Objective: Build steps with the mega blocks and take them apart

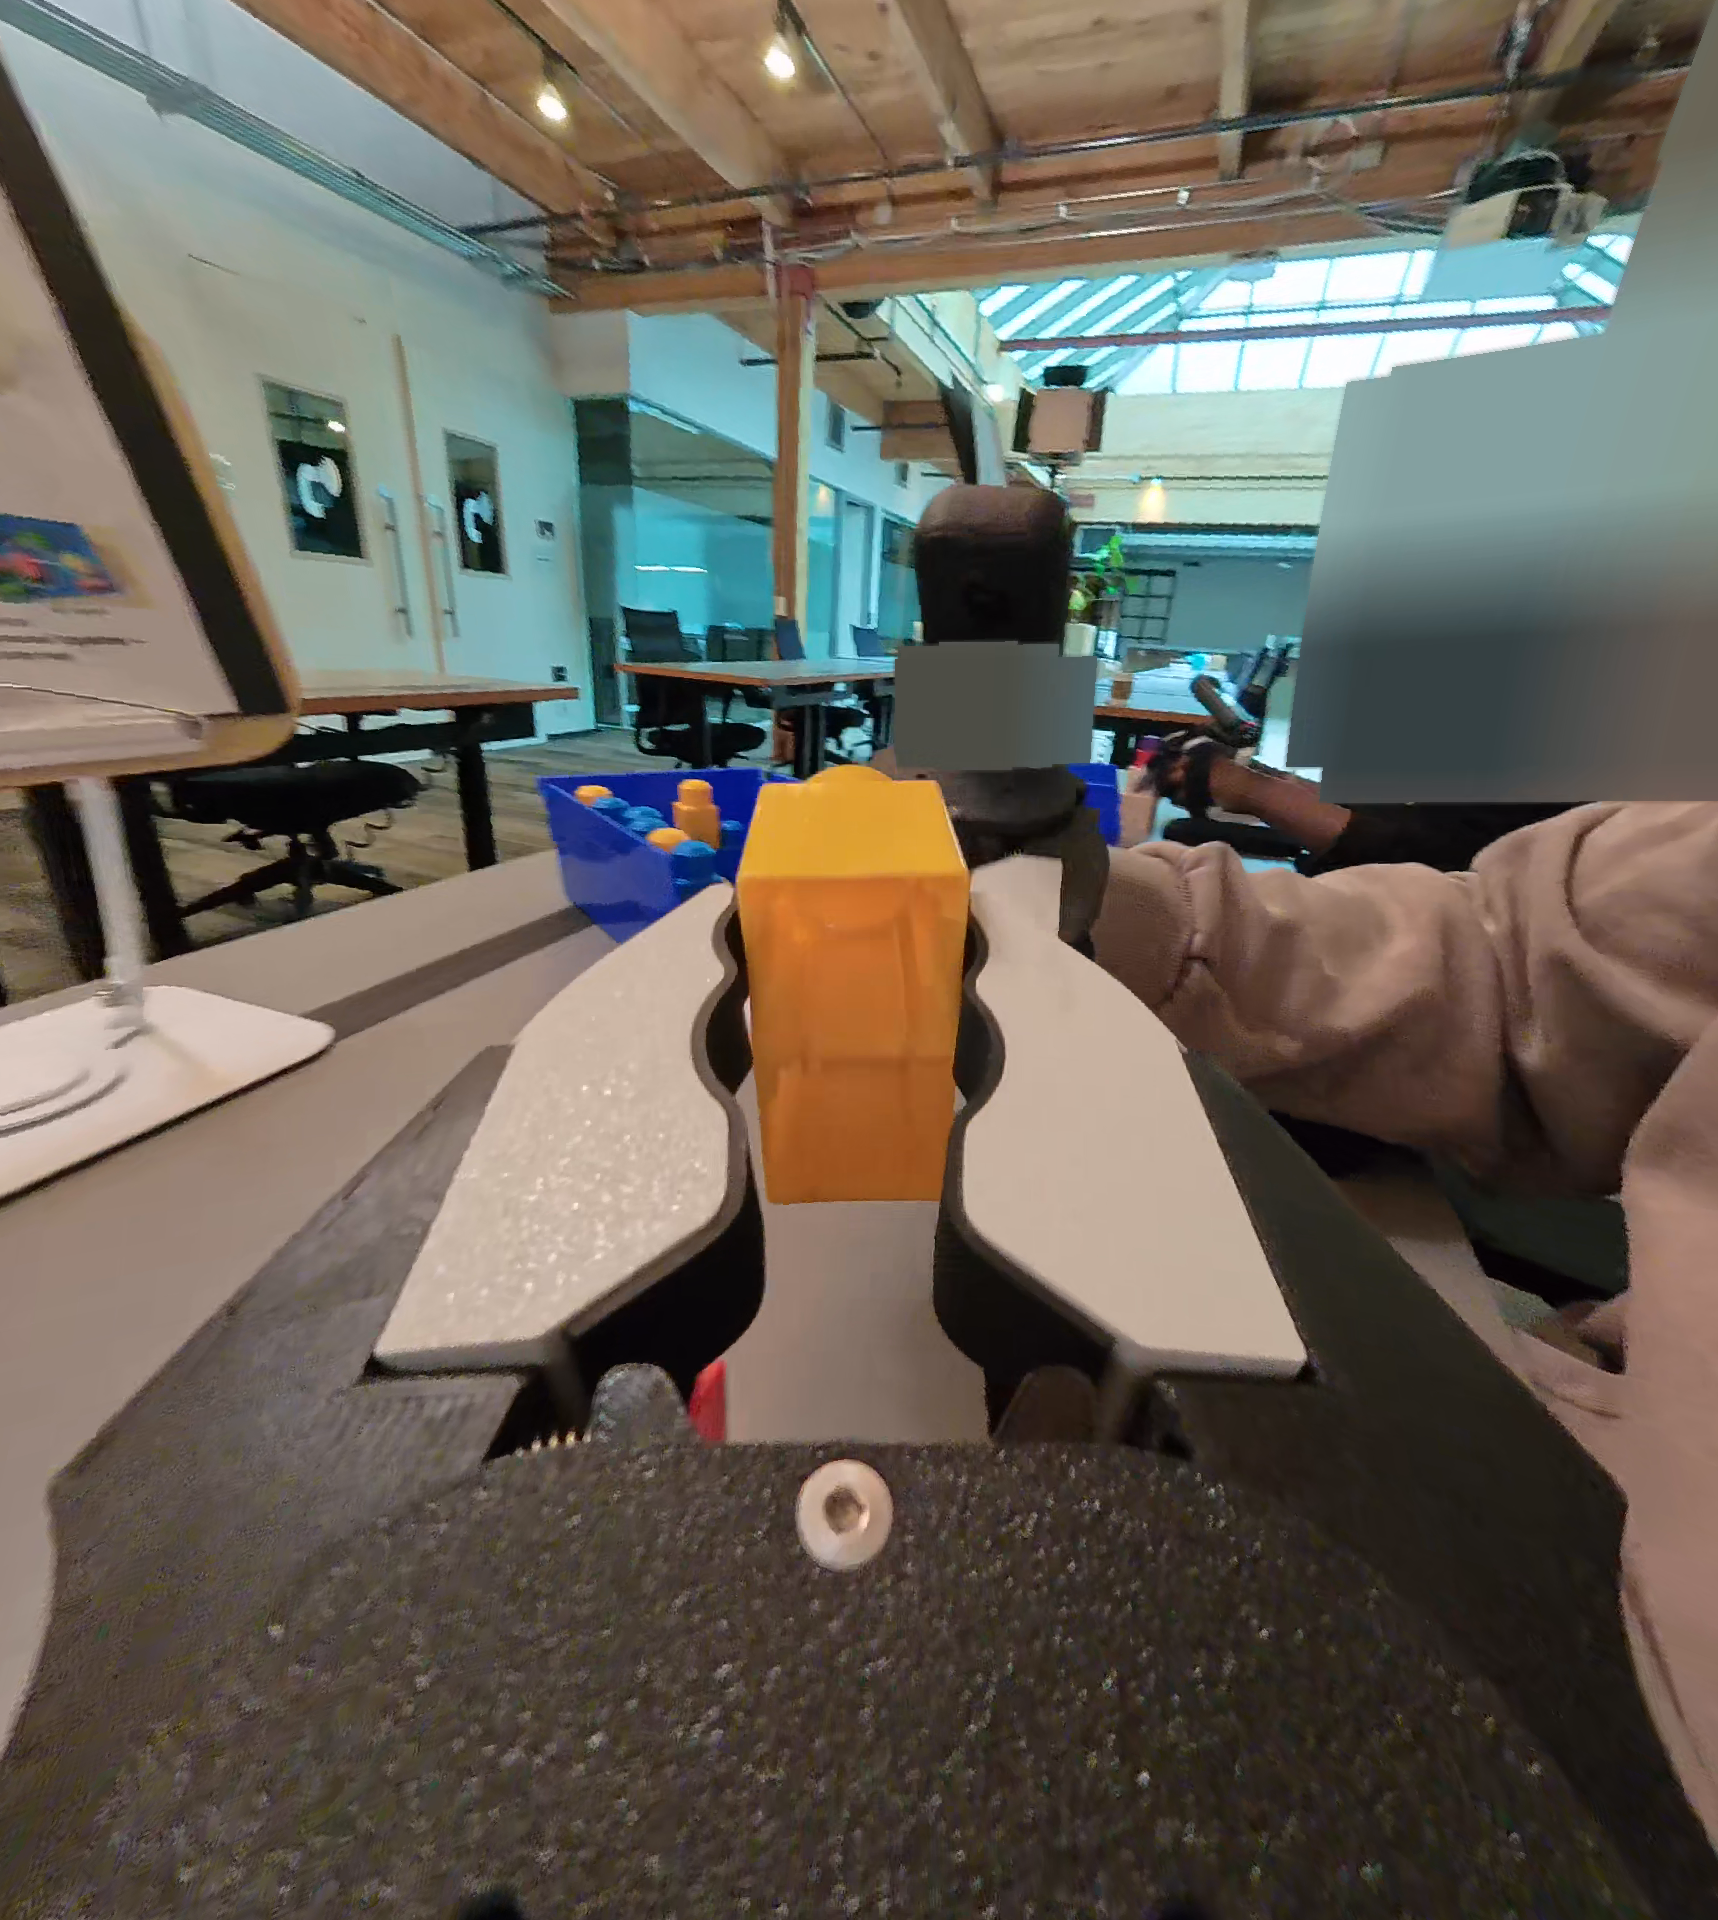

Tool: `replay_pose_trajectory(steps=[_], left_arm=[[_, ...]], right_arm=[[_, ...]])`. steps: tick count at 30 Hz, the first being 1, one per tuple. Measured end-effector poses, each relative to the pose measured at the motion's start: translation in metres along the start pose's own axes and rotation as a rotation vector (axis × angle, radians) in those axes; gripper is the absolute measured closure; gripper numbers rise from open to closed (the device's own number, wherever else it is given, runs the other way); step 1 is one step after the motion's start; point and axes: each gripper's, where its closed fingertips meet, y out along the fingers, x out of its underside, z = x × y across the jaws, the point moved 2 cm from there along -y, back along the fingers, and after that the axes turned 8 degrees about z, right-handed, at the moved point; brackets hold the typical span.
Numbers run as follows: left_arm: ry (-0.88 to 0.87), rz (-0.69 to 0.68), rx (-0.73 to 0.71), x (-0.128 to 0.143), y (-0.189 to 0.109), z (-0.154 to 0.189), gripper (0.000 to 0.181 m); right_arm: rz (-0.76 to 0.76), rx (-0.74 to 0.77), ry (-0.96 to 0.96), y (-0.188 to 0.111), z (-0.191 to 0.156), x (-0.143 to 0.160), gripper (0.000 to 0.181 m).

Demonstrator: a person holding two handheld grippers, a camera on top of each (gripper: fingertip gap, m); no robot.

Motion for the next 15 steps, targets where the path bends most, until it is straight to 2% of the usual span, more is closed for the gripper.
replay_pose_trajectory(steps=[4, 6, 10, 15], left_arm=[[0.056, 0.03, -0.073, -0.013, -0.013, -0.016, 0.145], [0.071, 0.049, -0.089, -0.018, -0.018, -0.02, 0.145], [0.091, 0.071, -0.121, -0.024, -0.026, -0.027, 0.145], [0.088, 0.092, -0.153, -0.03, -0.032, -0.034, 0.145]], right_arm=[[-0.48, 0.169, -0.09, 0.007, 0.033, 0.046, 0.132], [-0.632, 0.2, -0.102, 0.016, 0.04, 0.062, 0.131], [-0.757, 0.17, -0.077, 0.04, 0.046, 0.081, 0.129], [-0.768, 0.141, -0.039, 0.051, 0.051, 0.094, 0.135]])
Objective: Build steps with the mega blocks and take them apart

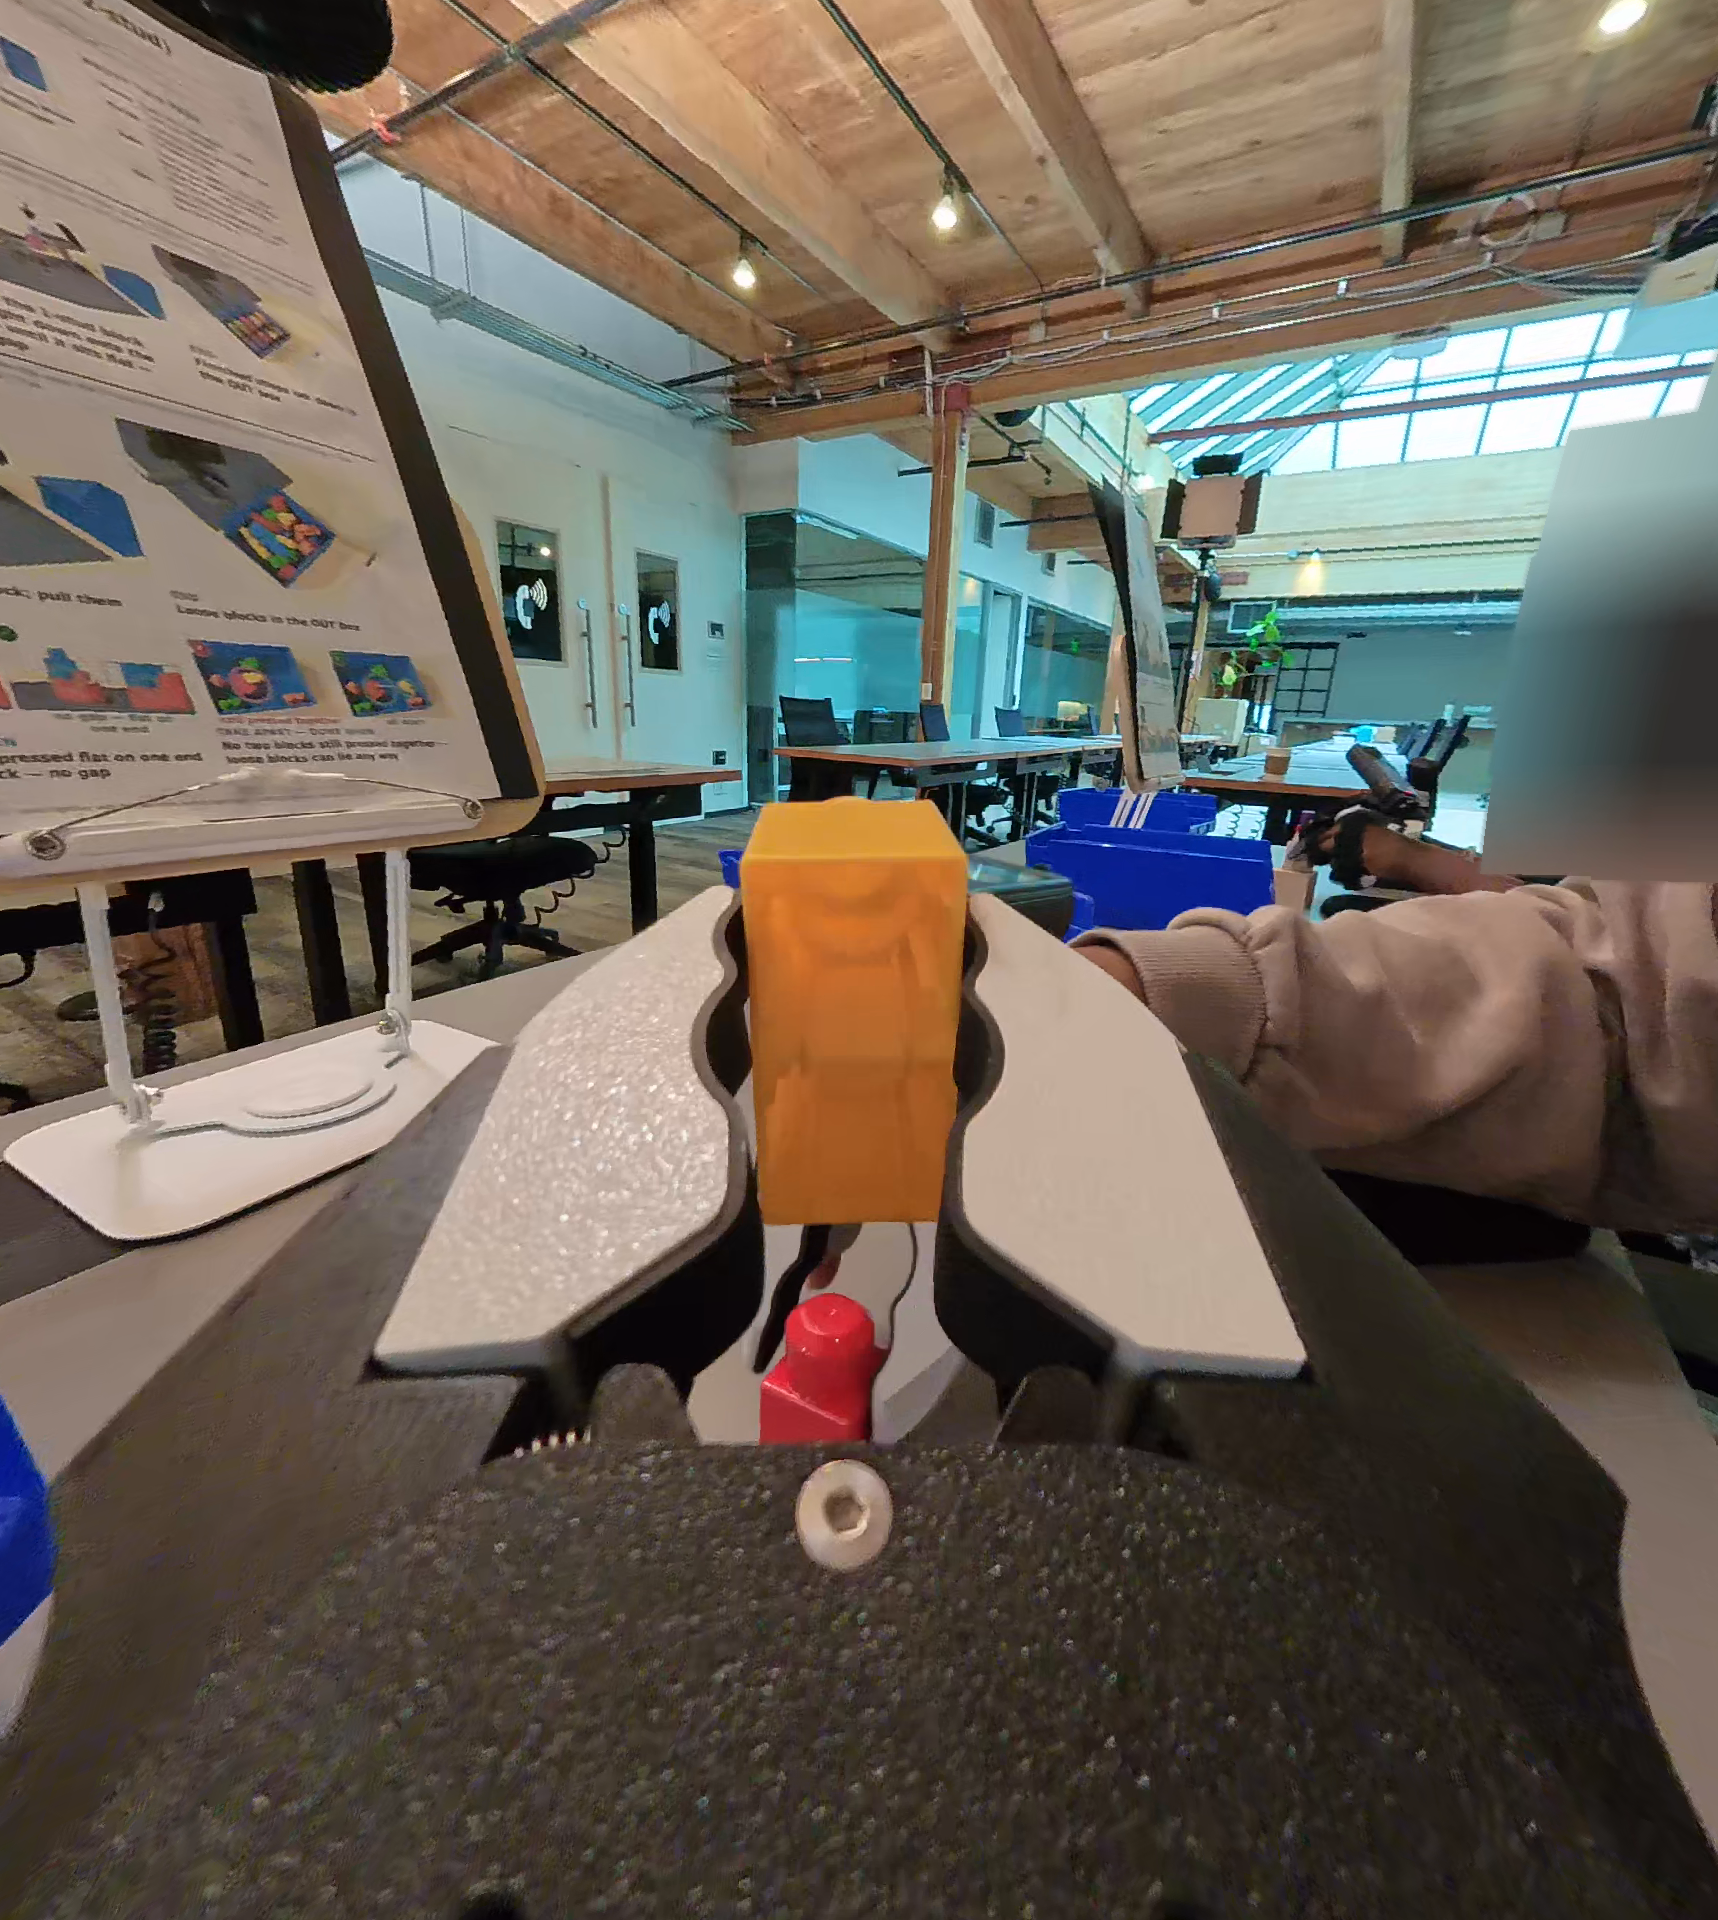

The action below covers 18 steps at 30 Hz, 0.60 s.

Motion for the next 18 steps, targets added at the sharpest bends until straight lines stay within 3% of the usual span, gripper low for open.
replay_pose_trajectory(steps=[2, 5, 9, 15, 18], left_arm=[[-0.002, -0.001, 0.006, 0.0, 0.001, 0.001, 0.145], [0.002, -0.008, 0.01, 0.002, 0.002, 0.003, 0.145], [-0.009, -0.005, 0.021, 0.002, 0.003, 0.005, 0.145], [-0.072, 0.018, 0.081, 0.003, 0.009, 0.017, 0.145], [-0.108, 0.025, 0.125, 0.005, 0.015, 0.028, 0.145]], right_arm=[[0.031, -0.014, 0.014, 0.003, 0.001, 0.001, 0.146], [0.078, -0.004, 0.018, -0.002, 0.004, 0.003, 0.147], [0.277, -0.002, 0.081, -0.034, 0.014, -0.008, 0.147], [0.994, -0.094, 0.135, -0.145, 0.014, -0.05, 0.147], [1.219, -0.166, 0.157, -0.179, 0.004, -0.055, 0.146]])
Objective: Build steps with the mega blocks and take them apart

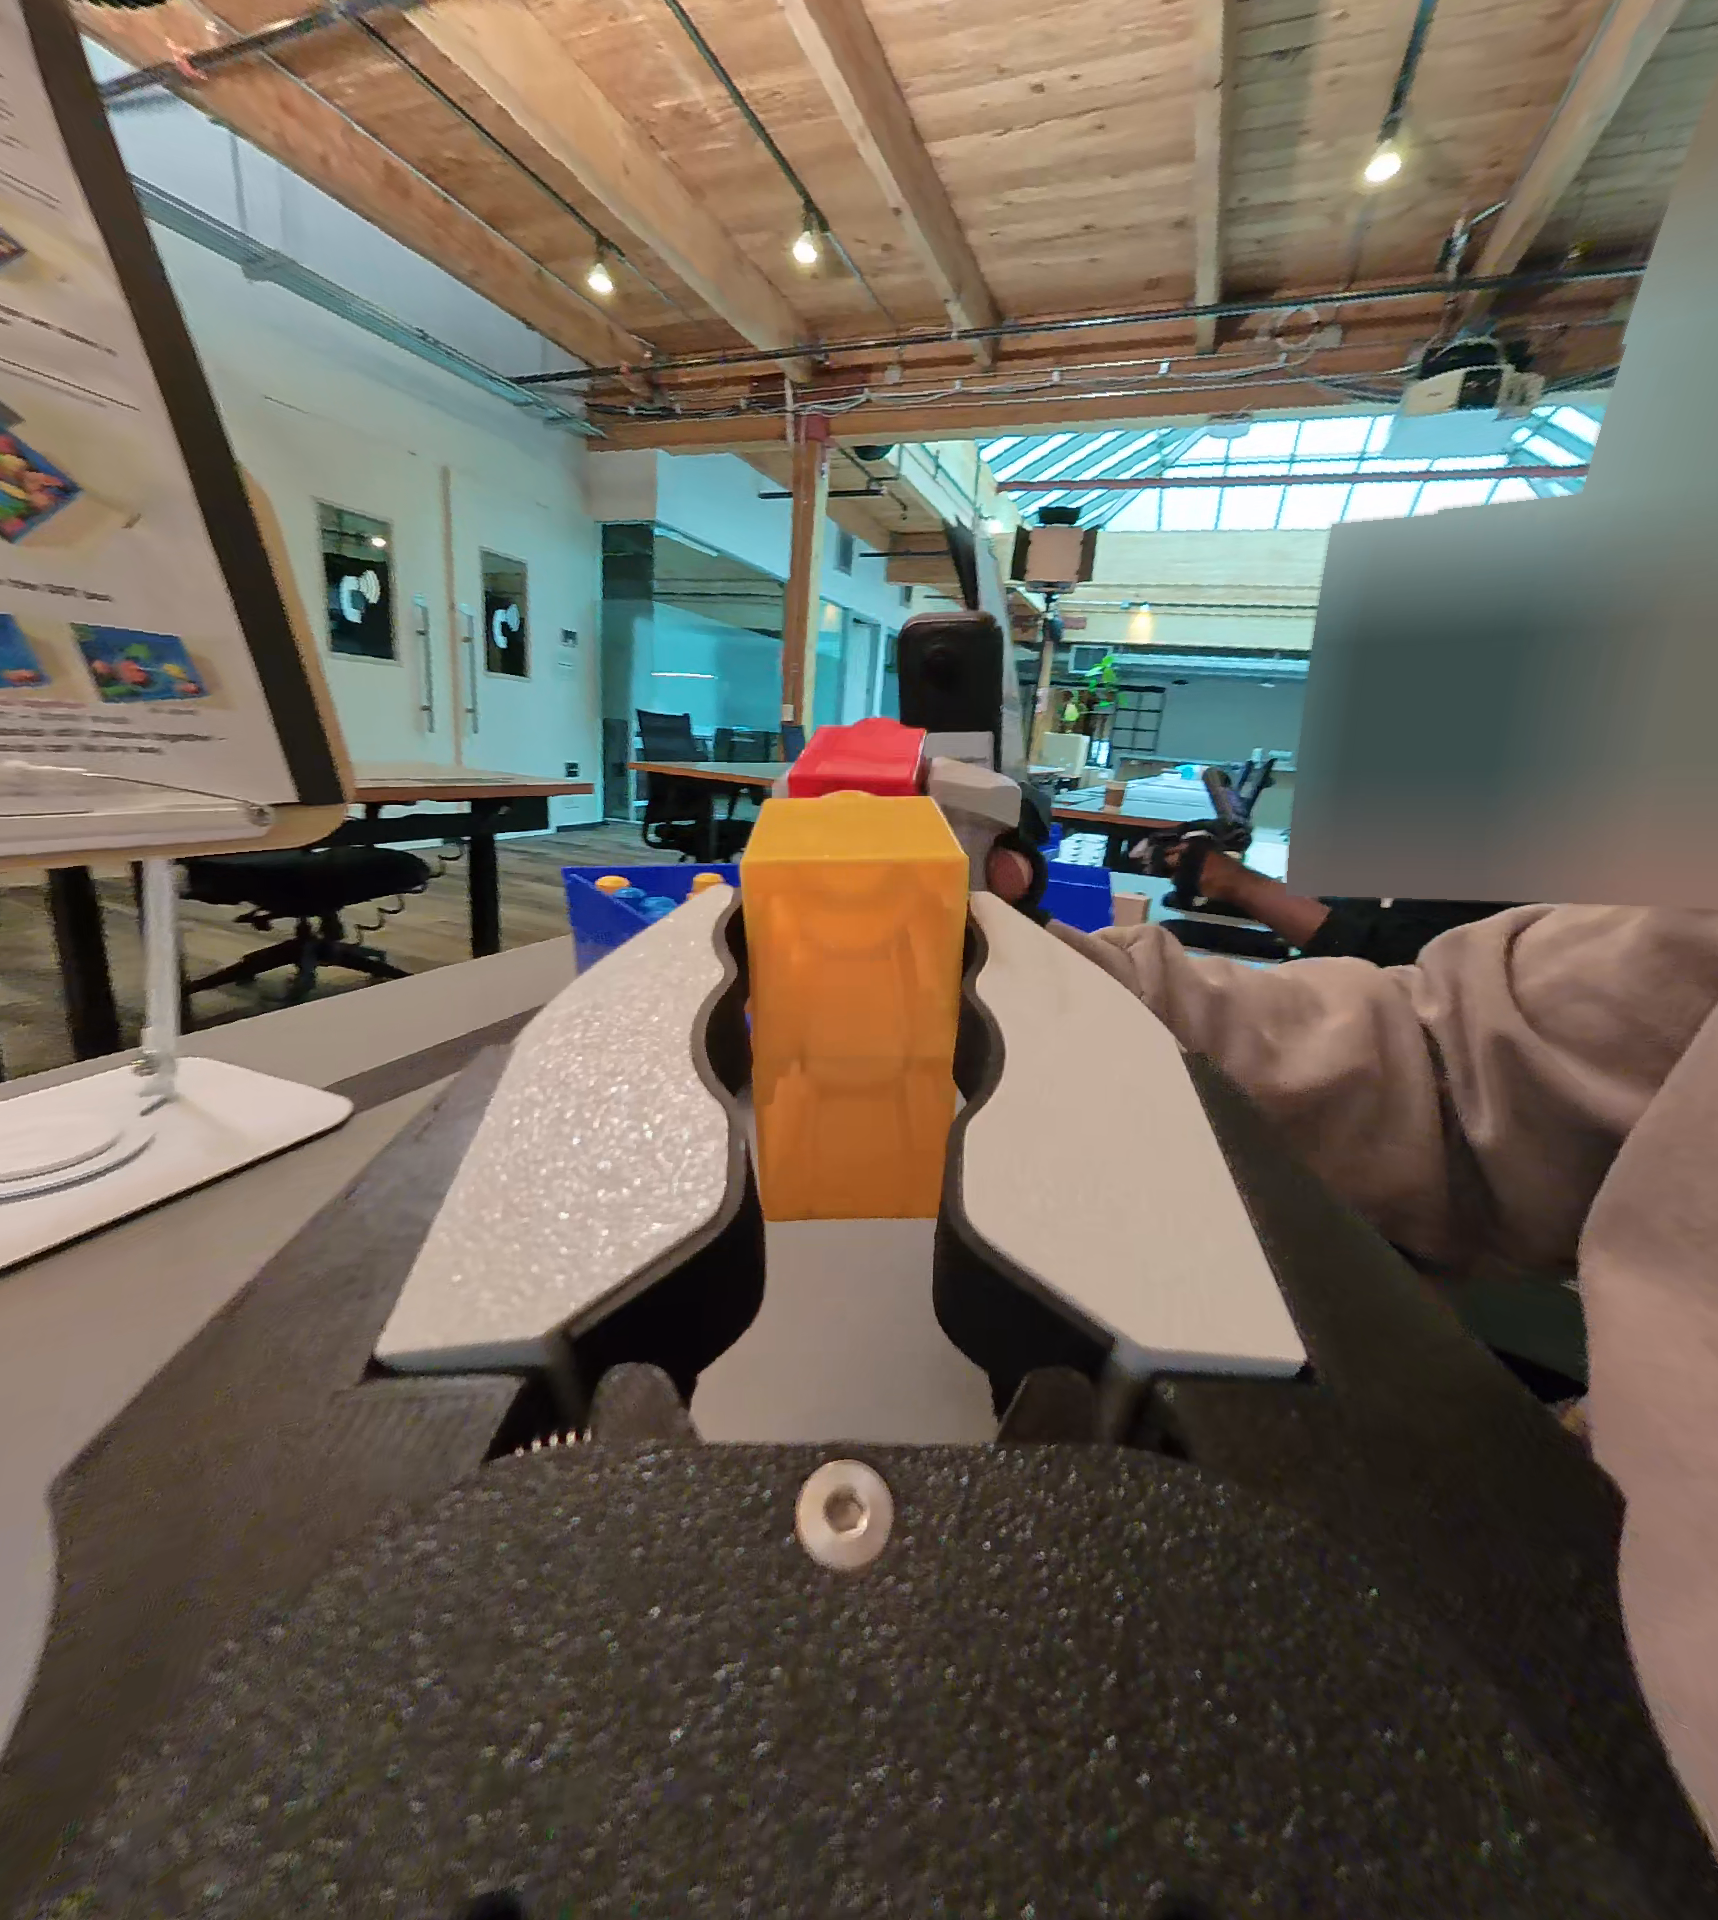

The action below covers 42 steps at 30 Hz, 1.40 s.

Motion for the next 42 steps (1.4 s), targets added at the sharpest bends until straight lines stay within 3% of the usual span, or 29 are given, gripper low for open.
replay_pose_trajectory(steps=[3, 8, 17, 25, 34, 39, 42], left_arm=[[-0.035, -0.005, 0.042, 0.006, 0.008, 0.01, 0.145], [-0.056, -0.027, 0.091, 0.013, 0.016, 0.021, 0.145], [-0.049, -0.15, 0.127, 0.029, 0.013, 0.022, 0.145], [0.013, -0.255, 0.202, 0.049, 0.01, 0.03, 0.145], [-0.024, -0.128, 0.206, 0.035, 0.013, 0.037, 0.145], [-0.018, -0.18, 0.238, 0.044, 0.014, 0.046, 0.144], [-0.018, -0.223, 0.244, 0.053, 0.015, 0.05, 0.145]], right_arm=[[0.083, -0.053, 0.033, 0.002, -0.016, -0.004, 0.146], [0.097, -0.078, 0.053, 0.013, -0.032, 0.009, 0.146], [-0.17, -0.063, 0.009, 0.011, -0.034, 0.049, 0.146], [-0.257, -0.043, -0.079, -0.004, -0.041, 0.066, 0.147], [-0.134, 0.038, -0.032, -0.014, -0.051, 0.049, 0.144], [-0.02, 0.065, -0.006, -0.02, -0.061, 0.042, 0.15], [-0.044, 0.089, -0.023, -0.025, -0.065, 0.042, 0.15]])
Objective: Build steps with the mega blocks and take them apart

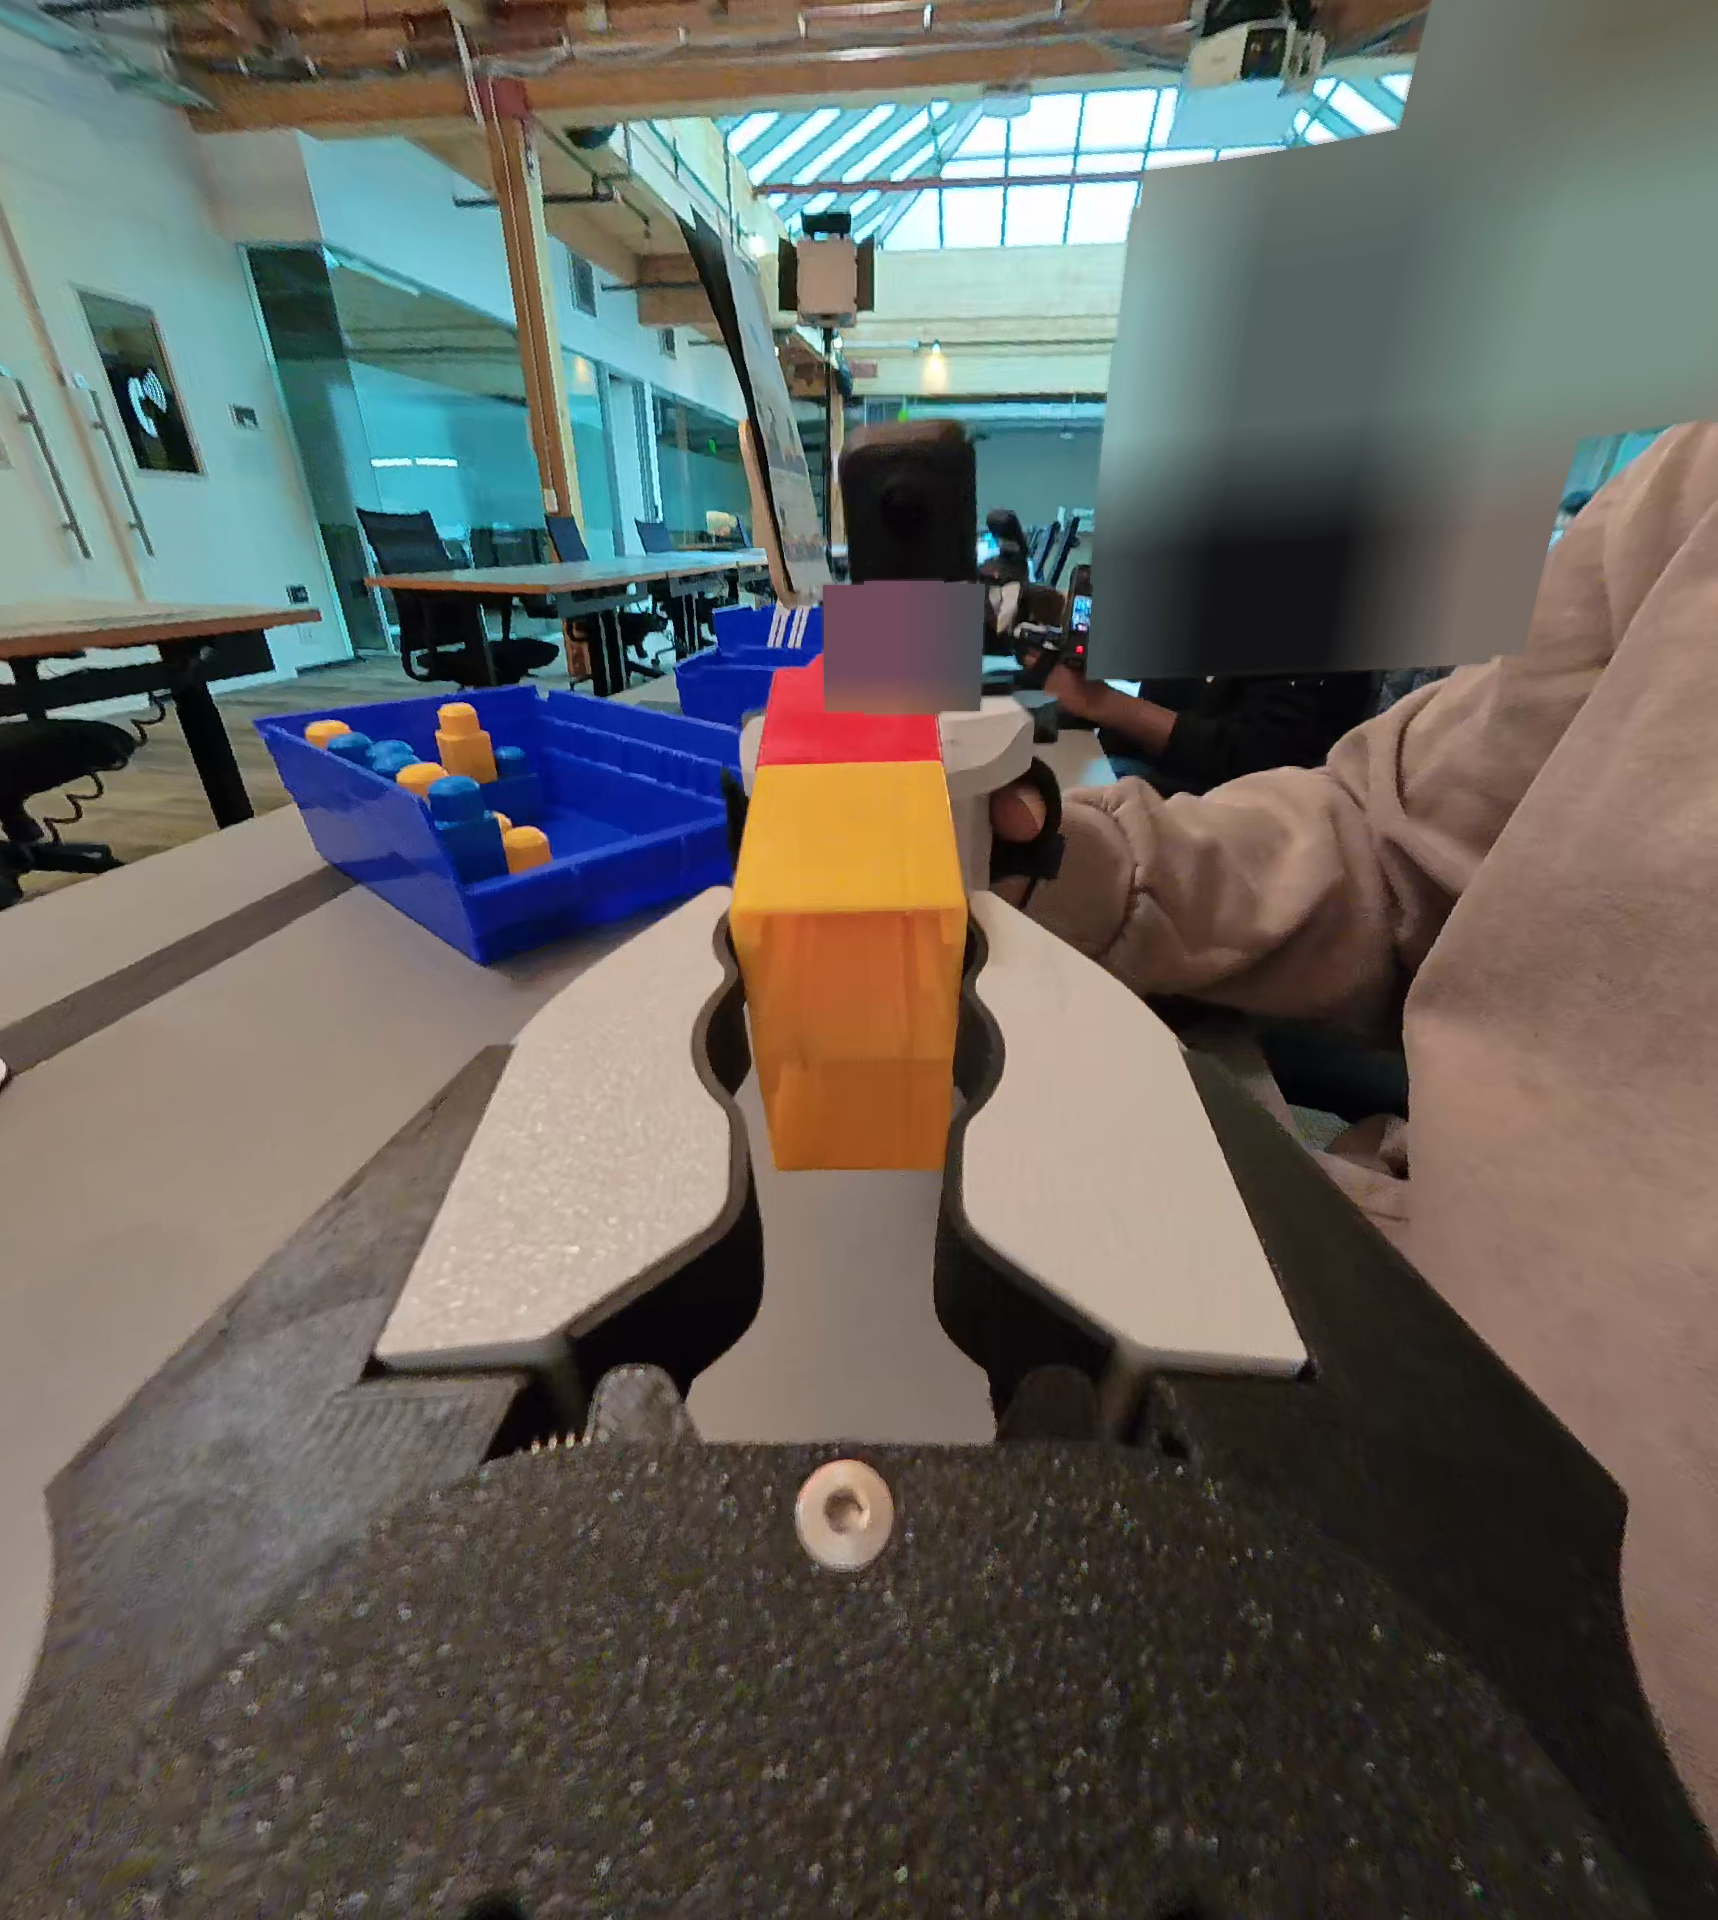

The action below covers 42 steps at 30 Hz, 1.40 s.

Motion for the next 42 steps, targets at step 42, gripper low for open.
replay_pose_trajectory(steps=[42], left_arm=[[0.124, -0.057, -0.726, 0.0, -0.066, -0.101, 0.181]], right_arm=[[-1.262, 0.827, 0.069, -0.384, 0.33, -0.048, 0.149]])
